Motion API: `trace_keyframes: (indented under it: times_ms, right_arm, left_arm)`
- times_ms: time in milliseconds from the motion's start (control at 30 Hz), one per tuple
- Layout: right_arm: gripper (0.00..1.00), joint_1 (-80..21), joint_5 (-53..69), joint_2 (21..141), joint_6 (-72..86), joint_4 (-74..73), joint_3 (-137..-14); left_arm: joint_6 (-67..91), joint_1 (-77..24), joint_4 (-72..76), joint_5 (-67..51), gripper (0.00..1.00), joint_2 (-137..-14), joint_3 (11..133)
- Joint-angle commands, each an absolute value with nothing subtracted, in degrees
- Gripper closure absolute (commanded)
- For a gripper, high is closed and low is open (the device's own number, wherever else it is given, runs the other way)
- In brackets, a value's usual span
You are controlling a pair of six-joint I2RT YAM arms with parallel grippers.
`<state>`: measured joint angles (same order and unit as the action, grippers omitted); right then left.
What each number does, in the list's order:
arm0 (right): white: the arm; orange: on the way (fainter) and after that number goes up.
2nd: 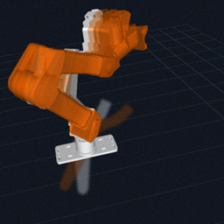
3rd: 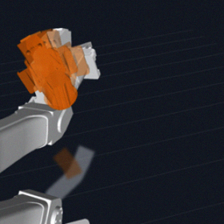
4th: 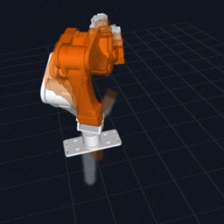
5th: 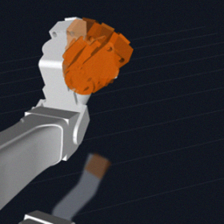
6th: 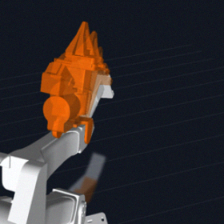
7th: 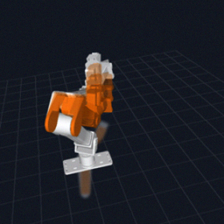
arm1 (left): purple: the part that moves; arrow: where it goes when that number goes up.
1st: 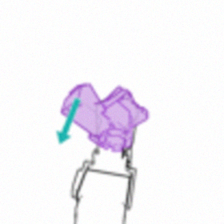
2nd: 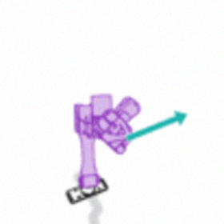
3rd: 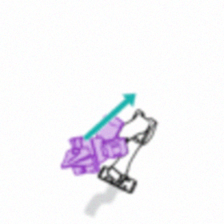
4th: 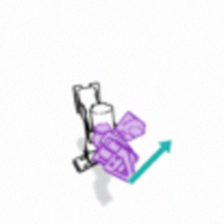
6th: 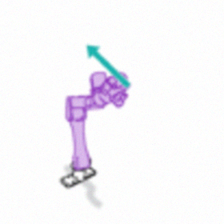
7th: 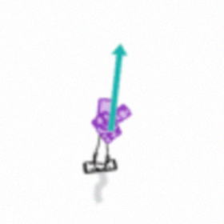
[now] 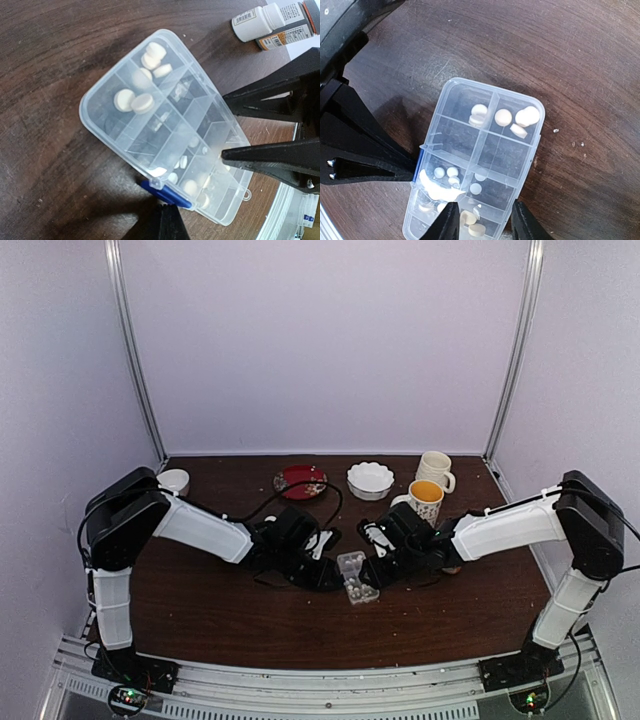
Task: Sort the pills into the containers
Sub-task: Close the lid of the pill container.
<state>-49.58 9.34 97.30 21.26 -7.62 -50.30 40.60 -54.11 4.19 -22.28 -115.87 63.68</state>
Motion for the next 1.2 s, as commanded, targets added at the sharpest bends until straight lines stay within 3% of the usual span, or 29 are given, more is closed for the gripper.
trace_keyframes:
  times_ms: [0, 467, 700, 900, 933, 1033, 1133, 1167]
  right_arm:
    - [0.65, -49.74, 12.40, 99.58, 21.17, -7.37, -49.66]
    - [0.65, -49.92, 14.88, 96.56, 21.06, -5.02, -48.55]
    - [0.55, -49.83, 5.75, 87.49, 18.39, -7.97, -48.80]
    - [0.40, -49.66, -3.06, 72.57, 14.68, -6.52, -45.44]
    - [0.35, -49.54, -5.21, 69.95, 14.15, -6.32, -44.61]
    - [0.11, -48.72, -10.48, 62.64, 13.14, -7.42, -42.95]
    - [0.04, -47.20, -15.41, 57.83, 12.61, -11.90, -43.63]
    - [0.04, -46.61, -18.67, 56.38, 12.43, -13.54, -44.02]
  left_arm:
    - [40.25, -54.58, 6.37, -22.59, 1.00, -117.08, 65.63]
    - [38.75, -54.53, 7.14, -20.89, 1.00, -115.43, 66.18]
    - [32.42, -54.02, -3.75, -8.61, 1.00, -104.79, 64.88]
    - [28.60, -51.04, -12.08, -1.44, 0.97, -93.78, 63.44]
    - [28.06, -50.46, -13.72, 0.76, 0.89, -90.95, 62.84]
    - [27.34, -48.57, -19.34, 7.22, 0.45, -84.29, 61.71]
    - [27.82, -45.73, -26.56, 12.61, 0.03, -79.61, 61.63]
    - [27.90, -44.40, -28.93, 13.12, 0.02, -78.77, 61.94]
